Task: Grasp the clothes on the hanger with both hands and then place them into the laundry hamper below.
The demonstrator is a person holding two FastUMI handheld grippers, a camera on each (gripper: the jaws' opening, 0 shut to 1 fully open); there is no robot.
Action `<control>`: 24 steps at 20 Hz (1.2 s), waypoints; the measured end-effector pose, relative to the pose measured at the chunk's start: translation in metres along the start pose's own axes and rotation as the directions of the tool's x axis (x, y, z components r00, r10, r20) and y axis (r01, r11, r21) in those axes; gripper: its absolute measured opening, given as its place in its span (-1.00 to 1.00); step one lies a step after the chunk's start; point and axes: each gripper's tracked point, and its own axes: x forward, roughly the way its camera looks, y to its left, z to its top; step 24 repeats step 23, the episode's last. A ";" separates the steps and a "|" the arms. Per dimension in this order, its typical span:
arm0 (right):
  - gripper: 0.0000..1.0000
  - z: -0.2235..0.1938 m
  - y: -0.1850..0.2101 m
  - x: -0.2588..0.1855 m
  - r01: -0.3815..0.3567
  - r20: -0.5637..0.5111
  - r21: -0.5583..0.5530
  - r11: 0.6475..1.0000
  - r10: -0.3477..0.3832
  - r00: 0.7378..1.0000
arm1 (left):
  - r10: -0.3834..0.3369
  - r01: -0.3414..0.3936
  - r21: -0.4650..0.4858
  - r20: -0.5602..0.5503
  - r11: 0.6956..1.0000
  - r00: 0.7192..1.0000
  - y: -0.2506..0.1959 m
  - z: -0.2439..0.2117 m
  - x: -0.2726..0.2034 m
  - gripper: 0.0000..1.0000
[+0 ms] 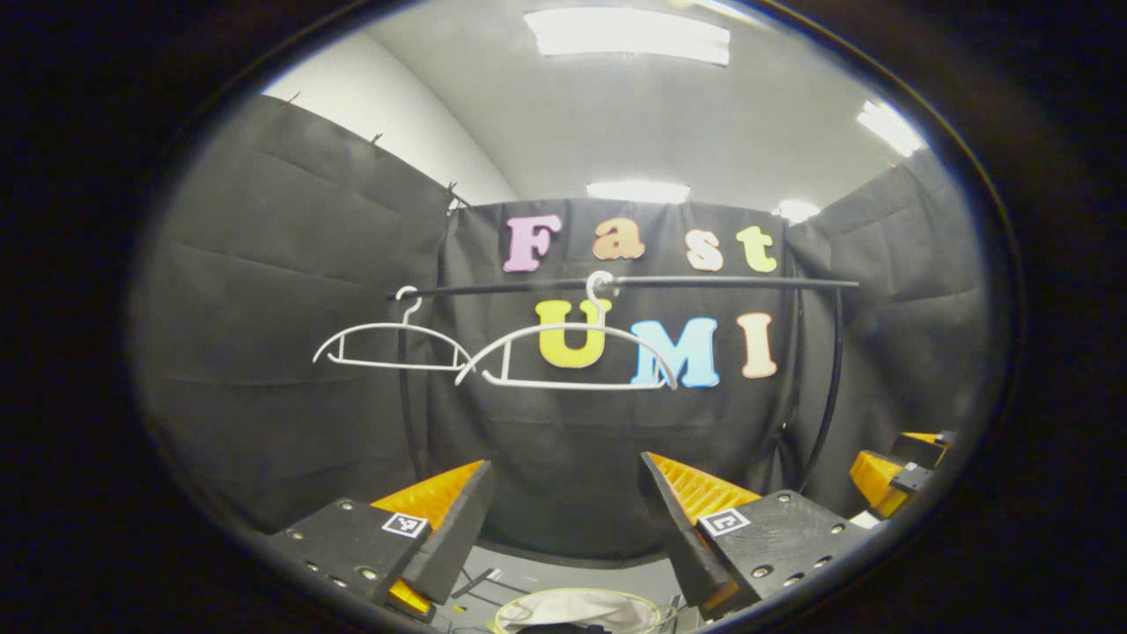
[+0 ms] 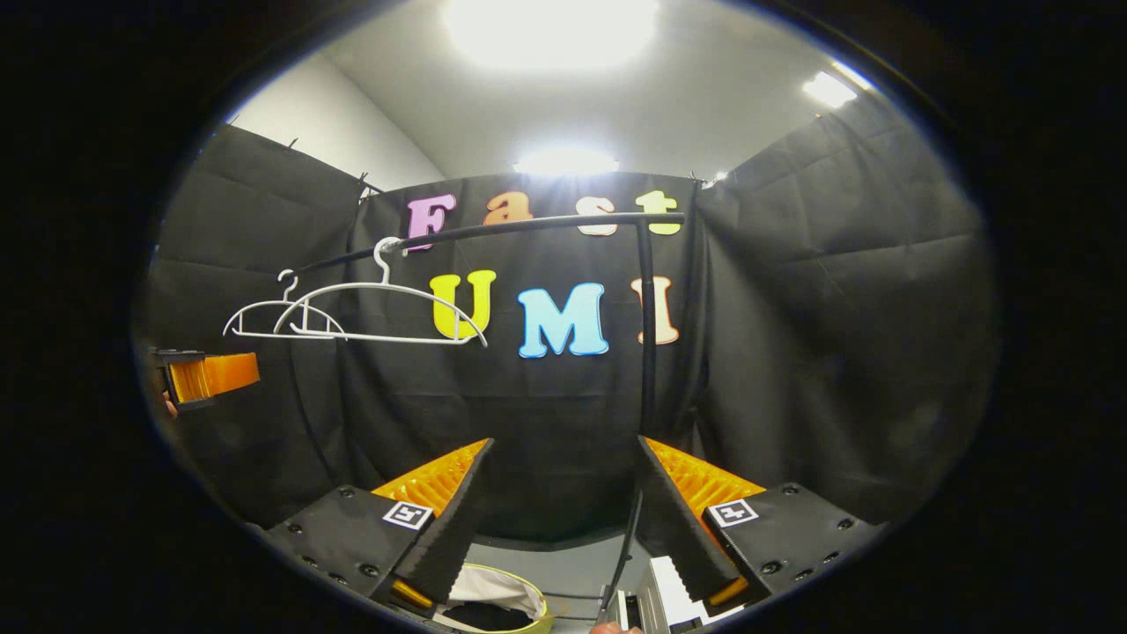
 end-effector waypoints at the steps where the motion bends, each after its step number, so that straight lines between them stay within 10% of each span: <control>1: 0.83 -0.002 -0.001 -0.001 0.011 -0.009 -0.003 1.000 -0.011 1.000 | 0.032 -0.032 -0.005 -0.019 0.999 0.999 0.010 -0.010 -0.004 0.90; 7: 0.95 -0.004 0.001 0.001 0.053 -0.012 0.026 0.998 -0.053 0.999 | 0.036 -0.044 -0.113 -0.072 0.993 0.997 0.009 -0.045 0.002 0.92; 24: 0.95 -0.008 0.020 0.010 0.087 0.005 0.040 0.995 -0.088 0.996 | -0.126 0.125 -0.040 -0.004 0.991 0.992 -0.016 -0.058 0.020 0.92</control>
